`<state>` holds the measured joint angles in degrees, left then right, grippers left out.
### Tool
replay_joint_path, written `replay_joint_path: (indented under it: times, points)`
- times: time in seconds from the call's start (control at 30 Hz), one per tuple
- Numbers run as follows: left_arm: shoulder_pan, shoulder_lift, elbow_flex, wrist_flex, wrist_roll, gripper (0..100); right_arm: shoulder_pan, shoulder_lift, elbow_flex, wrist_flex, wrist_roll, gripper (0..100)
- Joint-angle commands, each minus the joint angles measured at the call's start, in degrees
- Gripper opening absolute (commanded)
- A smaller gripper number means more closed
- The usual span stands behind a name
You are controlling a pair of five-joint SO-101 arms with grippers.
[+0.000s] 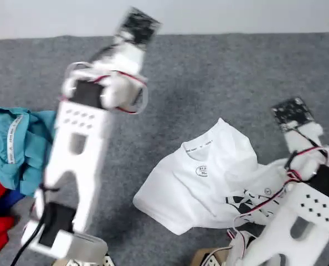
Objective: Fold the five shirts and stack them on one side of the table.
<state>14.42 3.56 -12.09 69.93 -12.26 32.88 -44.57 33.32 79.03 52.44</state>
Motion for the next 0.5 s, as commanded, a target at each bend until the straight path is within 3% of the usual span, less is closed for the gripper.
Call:
replay_joint_path:
  times: [0.0, 0.33, 0.47]
  points:
    - [4.92, 7.38, -0.84, -6.59, 0.7, 0, 4.18, -0.4, 2.46, -4.0, 0.79, 1.0]
    - [14.77, 35.52, -24.75, -9.32, 0.79, 1, 5.23, -0.84, 8.18, -5.23, 0.53, 1.0]
    - [17.58, 45.45, -35.82, -8.09, 0.79, 10, 5.23, -0.84, 8.35, -5.05, 0.53, 1.0]
